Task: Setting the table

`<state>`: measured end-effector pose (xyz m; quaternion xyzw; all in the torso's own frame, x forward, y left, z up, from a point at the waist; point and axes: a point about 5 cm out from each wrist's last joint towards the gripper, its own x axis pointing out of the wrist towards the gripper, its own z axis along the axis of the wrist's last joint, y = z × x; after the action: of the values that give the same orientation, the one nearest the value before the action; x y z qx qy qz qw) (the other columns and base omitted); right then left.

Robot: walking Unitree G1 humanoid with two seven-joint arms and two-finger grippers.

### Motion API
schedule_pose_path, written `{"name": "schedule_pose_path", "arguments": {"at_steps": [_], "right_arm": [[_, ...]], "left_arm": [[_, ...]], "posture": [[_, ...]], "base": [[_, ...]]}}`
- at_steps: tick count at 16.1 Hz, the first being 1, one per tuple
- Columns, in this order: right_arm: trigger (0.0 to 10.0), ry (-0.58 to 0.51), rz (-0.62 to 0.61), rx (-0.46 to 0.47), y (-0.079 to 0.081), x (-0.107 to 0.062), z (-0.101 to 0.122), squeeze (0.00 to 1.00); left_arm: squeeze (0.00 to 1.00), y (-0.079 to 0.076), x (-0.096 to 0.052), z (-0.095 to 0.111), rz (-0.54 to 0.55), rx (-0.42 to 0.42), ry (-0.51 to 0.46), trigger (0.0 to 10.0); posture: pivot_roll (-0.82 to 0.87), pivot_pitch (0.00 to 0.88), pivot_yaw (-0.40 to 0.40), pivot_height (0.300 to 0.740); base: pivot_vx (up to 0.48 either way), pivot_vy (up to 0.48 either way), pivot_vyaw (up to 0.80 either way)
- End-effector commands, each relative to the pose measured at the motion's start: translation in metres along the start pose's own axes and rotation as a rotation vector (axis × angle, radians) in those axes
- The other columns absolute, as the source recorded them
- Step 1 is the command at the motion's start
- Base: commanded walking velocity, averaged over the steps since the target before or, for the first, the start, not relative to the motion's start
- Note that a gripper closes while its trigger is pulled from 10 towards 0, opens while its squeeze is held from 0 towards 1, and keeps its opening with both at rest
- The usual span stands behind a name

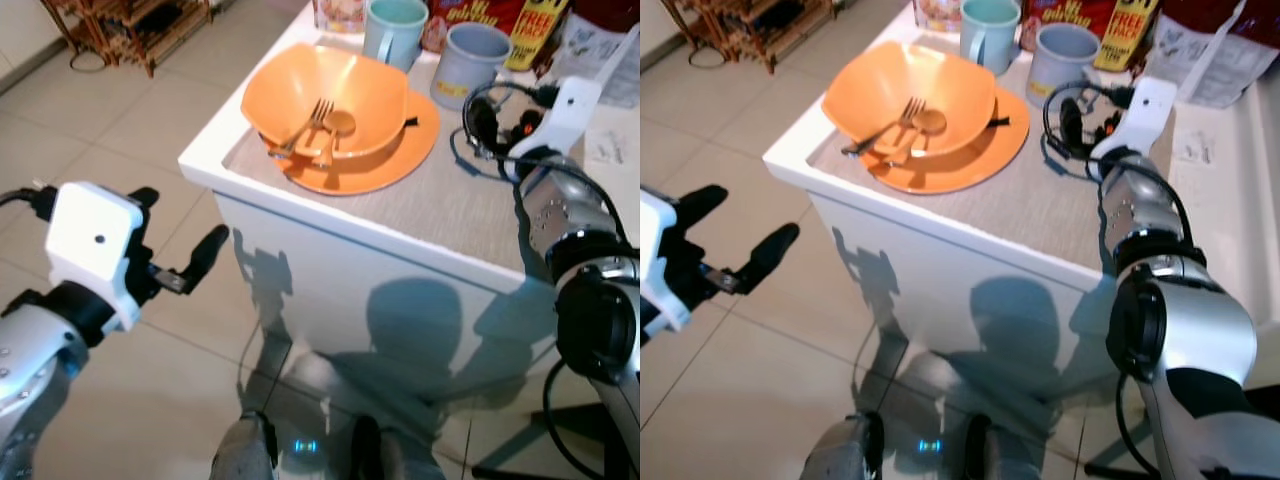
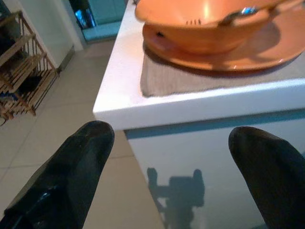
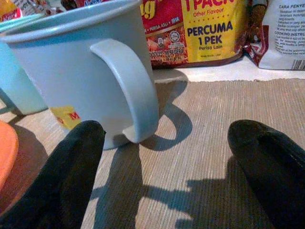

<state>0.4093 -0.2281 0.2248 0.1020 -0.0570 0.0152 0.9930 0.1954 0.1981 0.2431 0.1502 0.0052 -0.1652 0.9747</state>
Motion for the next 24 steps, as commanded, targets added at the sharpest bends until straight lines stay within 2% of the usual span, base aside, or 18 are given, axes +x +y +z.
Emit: {"name": "schedule_pose_path", "arguments": {"at_steps": [1, 5, 7, 12, 15, 16, 17, 24], "right_arm": [[10.0, 0.009, 0.004, 0.040, 0.003, 0.001, -0.002, 1.00], [10.0, -0.021, 0.072, 0.032, 0.018, 0.007, 0.009, 1.00], [10.0, -0.056, 0.112, 0.030, 0.025, 0.011, 0.022, 1.00], [10.0, -0.092, 0.120, 0.000, 0.023, 0.013, 0.038, 1.00], [10.0, -0.090, 0.124, -0.013, 0.023, 0.013, 0.039, 1.00], [2.5, -0.084, 0.126, -0.016, 0.024, 0.014, 0.038, 1.00], [0.0, -0.076, 0.131, -0.021, 0.025, 0.014, 0.037, 1.00], [0.0, -0.041, 0.154, -0.019, 0.028, 0.014, 0.031, 1.00]], "left_arm": [[0.00, -0.010, -0.011, 0.014, -0.030, 0.052, -0.065, 10.0], [0.00, -0.008, -0.012, 0.017, -0.037, 0.051, -0.063, 10.0], [0.00, -0.008, -0.012, 0.018, -0.034, 0.050, -0.068, 10.0], [0.00, -0.010, -0.012, 0.019, -0.038, 0.042, -0.076, 10.0], [0.00, -0.012, -0.011, 0.020, -0.057, 0.031, -0.078, 10.0], [0.00, -0.015, -0.011, 0.019, -0.090, 0.019, -0.075, 10.0], [0.00, -0.018, -0.012, 0.018, -0.114, 0.011, -0.070, 10.0], [0.00, -0.022, -0.013, 0.017, -0.154, -0.010, -0.058, 10.0]], "posture": [[0.42, 0.295, -0.031, 0.740], [0.43, 0.284, -0.037, 0.740], [0.42, 0.272, -0.043, 0.740], [0.41, 0.250, -0.050, 0.740], [0.41, 0.247, -0.052, 0.740], [0.41, 0.247, -0.052, 0.740], [0.41, 0.248, -0.051, 0.740], [0.41, 0.247, -0.051, 0.740]], "base": [[0.000, 0.000, 0.00], [0.000, 0.000, 0.00], [0.000, 0.000, 0.00], [0.000, 0.000, 0.00], [0.000, 0.000, 0.00], [0.000, 0.000, 0.00], [0.000, 0.000, 0.00], [0.000, 0.000, 0.00]]}}
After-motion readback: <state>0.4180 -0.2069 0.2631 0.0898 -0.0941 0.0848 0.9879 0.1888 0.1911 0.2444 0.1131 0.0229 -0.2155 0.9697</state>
